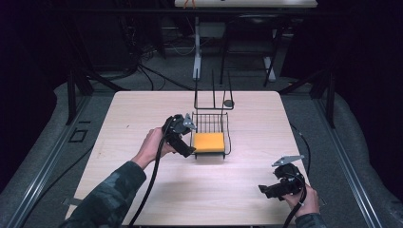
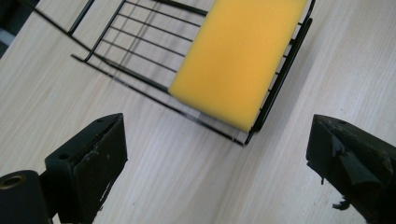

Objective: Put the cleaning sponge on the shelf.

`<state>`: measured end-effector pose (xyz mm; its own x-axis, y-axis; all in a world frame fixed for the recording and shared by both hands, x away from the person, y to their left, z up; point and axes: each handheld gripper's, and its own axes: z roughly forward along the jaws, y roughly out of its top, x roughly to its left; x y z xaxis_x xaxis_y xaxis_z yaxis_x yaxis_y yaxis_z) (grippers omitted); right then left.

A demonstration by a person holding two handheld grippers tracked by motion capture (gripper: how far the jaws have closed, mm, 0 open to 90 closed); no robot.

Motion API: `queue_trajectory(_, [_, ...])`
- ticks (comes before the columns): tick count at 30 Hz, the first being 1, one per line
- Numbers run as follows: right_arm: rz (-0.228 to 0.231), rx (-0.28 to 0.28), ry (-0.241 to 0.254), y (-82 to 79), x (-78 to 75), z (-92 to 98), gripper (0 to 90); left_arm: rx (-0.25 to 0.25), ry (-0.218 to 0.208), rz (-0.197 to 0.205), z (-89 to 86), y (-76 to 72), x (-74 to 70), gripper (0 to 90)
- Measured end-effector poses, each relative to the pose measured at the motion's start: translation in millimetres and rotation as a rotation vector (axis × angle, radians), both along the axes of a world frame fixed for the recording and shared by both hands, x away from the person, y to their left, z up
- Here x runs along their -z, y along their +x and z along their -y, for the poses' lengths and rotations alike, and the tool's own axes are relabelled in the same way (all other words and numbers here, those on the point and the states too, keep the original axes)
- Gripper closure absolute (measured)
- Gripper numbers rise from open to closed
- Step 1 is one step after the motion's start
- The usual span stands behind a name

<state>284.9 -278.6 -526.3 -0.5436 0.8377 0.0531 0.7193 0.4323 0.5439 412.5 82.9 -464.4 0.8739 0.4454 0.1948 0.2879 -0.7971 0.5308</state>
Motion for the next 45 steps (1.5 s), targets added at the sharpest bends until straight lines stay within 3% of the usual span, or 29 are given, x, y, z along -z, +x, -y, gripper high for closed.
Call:
queue_trajectory(9, [-0.002,-0.007,-0.003,0.4,1.1,-1.3,5.1,-0.077,-0.033,0.002,-38.6,-18.6,-1.6,5.3])
queue_trajectory(13, [-0.004,-0.009,-0.006,0.6,1.9,-2.0,5.3,-0.118,-0.027,-0.010,-51.1,-27.0,3.0,5.8])
queue_trajectory(21, [-0.004,-0.009,-0.008,0.4,2.1,-1.3,5.4,-0.186,-0.061,-0.007,-75.4,-45.8,9.7,6.0])
queue_trajectory(34, [-0.002,-0.006,-0.007,0.2,1.9,0.0,6.0,-0.223,-0.057,-0.019,-98.9,-75.2,18.6,4.4])
queue_trajectory(45, [-0.002,-0.011,-0.015,0.2,1.7,-0.1,6.1,-0.264,-0.055,-0.070,-114.1,-93.8,43.9,3.7])
